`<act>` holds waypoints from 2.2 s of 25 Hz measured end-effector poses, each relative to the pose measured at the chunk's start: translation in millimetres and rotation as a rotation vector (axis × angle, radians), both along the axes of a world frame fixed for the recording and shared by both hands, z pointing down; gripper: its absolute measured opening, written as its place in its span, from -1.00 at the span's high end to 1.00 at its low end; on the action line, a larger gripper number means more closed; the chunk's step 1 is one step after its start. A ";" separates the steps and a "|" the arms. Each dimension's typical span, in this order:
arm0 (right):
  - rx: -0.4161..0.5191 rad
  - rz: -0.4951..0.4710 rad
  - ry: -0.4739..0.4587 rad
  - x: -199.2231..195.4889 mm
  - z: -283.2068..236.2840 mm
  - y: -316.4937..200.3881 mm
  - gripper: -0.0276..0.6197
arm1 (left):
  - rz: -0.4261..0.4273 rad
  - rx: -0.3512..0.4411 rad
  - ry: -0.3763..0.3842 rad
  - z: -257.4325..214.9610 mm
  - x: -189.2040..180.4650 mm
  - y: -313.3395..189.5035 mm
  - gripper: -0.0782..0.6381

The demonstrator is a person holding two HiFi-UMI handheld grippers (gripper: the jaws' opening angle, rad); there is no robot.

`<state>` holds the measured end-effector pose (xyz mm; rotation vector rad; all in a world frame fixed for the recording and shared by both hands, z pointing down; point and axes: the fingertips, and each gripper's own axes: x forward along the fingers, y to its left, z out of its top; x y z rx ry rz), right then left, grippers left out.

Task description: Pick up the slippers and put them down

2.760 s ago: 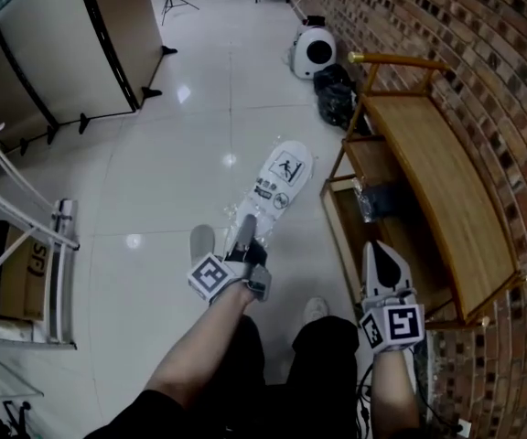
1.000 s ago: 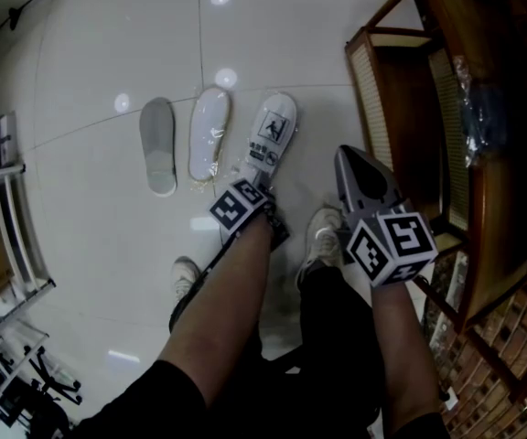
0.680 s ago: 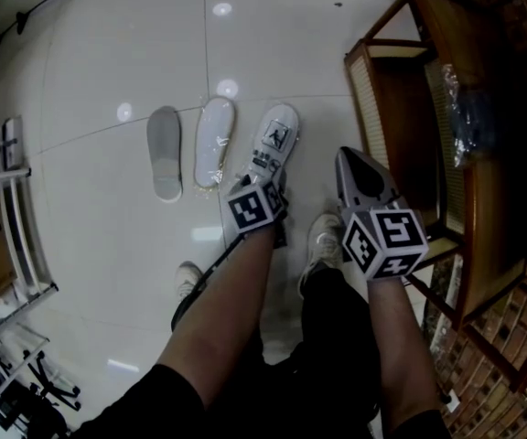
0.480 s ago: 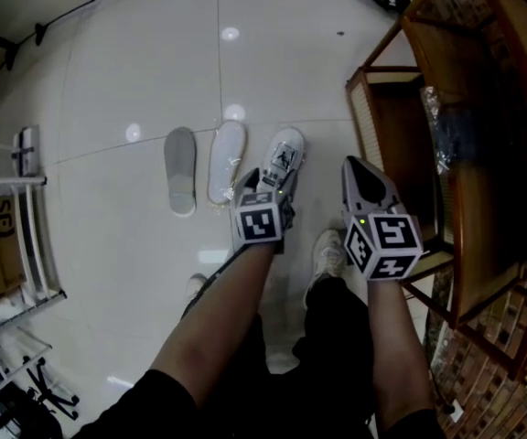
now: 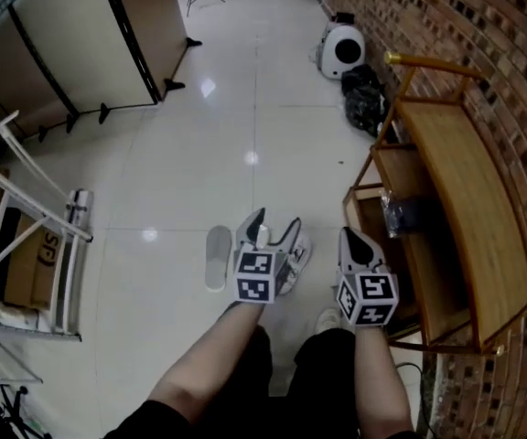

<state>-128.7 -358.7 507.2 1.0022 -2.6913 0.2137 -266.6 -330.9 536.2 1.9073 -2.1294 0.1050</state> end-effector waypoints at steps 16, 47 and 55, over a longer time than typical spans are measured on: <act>0.297 -0.039 -0.151 39.3 -176.7 110.0 0.89 | -0.047 0.374 -0.091 -229.7 3.6 159.0 0.20; 0.325 -0.072 -0.265 129.1 -173.5 227.0 0.89 | -0.187 0.403 -0.241 -201.0 21.8 354.0 0.76; 0.289 -0.106 -0.247 148.0 -148.1 262.1 0.89 | -0.273 0.389 -0.201 -184.3 42.2 412.9 0.76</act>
